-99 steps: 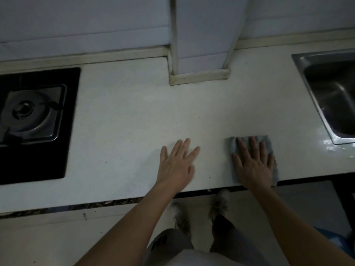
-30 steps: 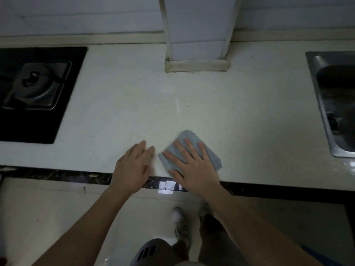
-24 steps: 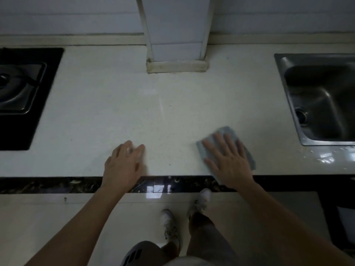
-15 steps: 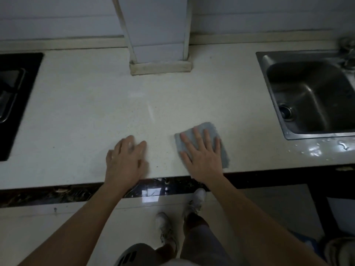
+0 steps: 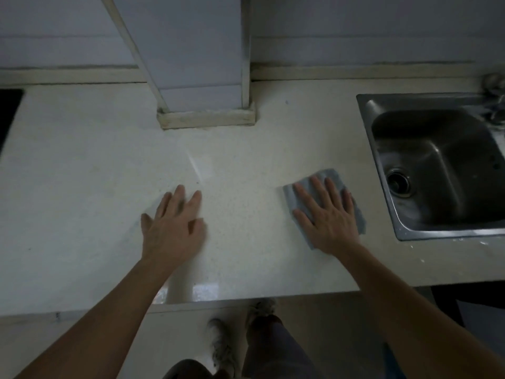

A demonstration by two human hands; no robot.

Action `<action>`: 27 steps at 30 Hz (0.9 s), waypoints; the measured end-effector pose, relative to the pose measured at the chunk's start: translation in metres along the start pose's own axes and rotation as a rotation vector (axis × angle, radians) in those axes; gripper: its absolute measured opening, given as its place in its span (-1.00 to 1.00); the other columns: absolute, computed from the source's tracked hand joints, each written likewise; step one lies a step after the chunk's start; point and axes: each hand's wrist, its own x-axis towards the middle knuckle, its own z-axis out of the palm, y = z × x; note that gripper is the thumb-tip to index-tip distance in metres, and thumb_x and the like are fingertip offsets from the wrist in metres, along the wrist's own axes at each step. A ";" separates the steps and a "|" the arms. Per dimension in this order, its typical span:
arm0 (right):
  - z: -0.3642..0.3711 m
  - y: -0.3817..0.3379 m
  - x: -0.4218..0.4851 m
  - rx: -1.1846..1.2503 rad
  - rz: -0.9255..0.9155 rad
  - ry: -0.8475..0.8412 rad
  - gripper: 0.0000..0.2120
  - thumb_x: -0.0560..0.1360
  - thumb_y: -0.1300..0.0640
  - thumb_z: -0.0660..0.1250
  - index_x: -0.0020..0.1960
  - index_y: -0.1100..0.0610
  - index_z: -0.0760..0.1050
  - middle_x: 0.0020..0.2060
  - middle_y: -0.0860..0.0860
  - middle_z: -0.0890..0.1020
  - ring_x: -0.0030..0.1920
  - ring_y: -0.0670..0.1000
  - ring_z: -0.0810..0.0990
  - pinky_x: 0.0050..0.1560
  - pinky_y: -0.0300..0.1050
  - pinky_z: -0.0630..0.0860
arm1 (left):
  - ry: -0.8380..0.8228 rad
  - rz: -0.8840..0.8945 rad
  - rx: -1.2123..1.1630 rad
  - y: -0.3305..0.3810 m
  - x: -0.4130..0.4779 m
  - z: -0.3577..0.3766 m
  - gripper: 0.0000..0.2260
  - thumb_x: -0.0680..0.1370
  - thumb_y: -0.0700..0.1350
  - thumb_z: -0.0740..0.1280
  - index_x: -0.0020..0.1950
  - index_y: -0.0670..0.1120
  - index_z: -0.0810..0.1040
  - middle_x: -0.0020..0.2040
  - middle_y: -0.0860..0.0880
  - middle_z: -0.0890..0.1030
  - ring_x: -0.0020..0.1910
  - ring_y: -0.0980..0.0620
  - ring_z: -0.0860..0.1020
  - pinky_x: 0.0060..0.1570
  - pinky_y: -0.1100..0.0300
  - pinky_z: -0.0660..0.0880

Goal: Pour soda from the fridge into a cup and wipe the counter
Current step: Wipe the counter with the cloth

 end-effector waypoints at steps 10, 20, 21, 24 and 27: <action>-0.025 -0.040 0.150 -0.075 -0.146 -0.018 -0.37 0.57 -0.36 -0.24 0.52 -0.21 -0.42 0.58 0.02 -0.27 0.57 0.20 -0.26 0.48 0.39 -0.16 | -0.023 -0.037 -0.038 -0.001 0.007 0.002 -0.45 0.60 0.21 -0.06 0.60 0.23 -0.05 0.63 0.05 -0.14 0.60 -0.01 -0.17 0.47 -0.35 -0.05; -0.016 -0.066 0.140 -0.137 -0.544 -0.030 -0.37 0.58 -0.38 -0.19 0.58 -0.21 -0.24 0.61 0.00 -0.17 0.58 0.11 -0.25 0.51 0.31 -0.18 | -0.074 -0.045 -0.054 -0.002 0.010 -0.008 -0.43 0.57 0.24 -0.08 0.60 0.23 -0.01 0.63 0.05 -0.14 0.61 -0.03 -0.14 0.47 -0.36 -0.02; -0.015 -0.075 0.148 -0.115 -0.461 -0.022 -0.36 0.57 -0.38 -0.21 0.57 -0.22 -0.27 0.60 -0.01 -0.19 0.58 0.12 -0.25 0.50 0.33 -0.19 | -0.076 -0.045 -0.057 -0.002 0.010 -0.008 -0.44 0.59 0.24 -0.05 0.60 0.23 -0.02 0.63 0.06 -0.15 0.60 -0.02 -0.15 0.47 -0.36 -0.03; -0.010 -0.109 0.163 -0.099 -0.295 0.012 -0.37 0.57 -0.37 -0.23 0.55 -0.22 -0.34 0.59 0.01 -0.23 0.57 0.15 -0.25 0.49 0.32 -0.26 | -0.076 -0.052 -0.069 -0.002 0.009 -0.008 -0.47 0.64 0.21 0.02 0.60 0.23 -0.03 0.63 0.07 -0.17 0.60 -0.01 -0.18 0.48 -0.33 -0.09; -0.008 -0.130 0.146 -0.134 -0.345 -0.036 -0.37 0.57 -0.36 -0.25 0.54 -0.19 -0.39 0.58 0.03 -0.31 0.56 0.17 -0.32 0.46 0.32 -0.35 | -0.066 -0.050 -0.060 -0.002 0.009 -0.008 -0.47 0.64 0.20 0.04 0.60 0.24 -0.04 0.63 0.06 -0.16 0.60 -0.01 -0.18 0.48 -0.33 -0.08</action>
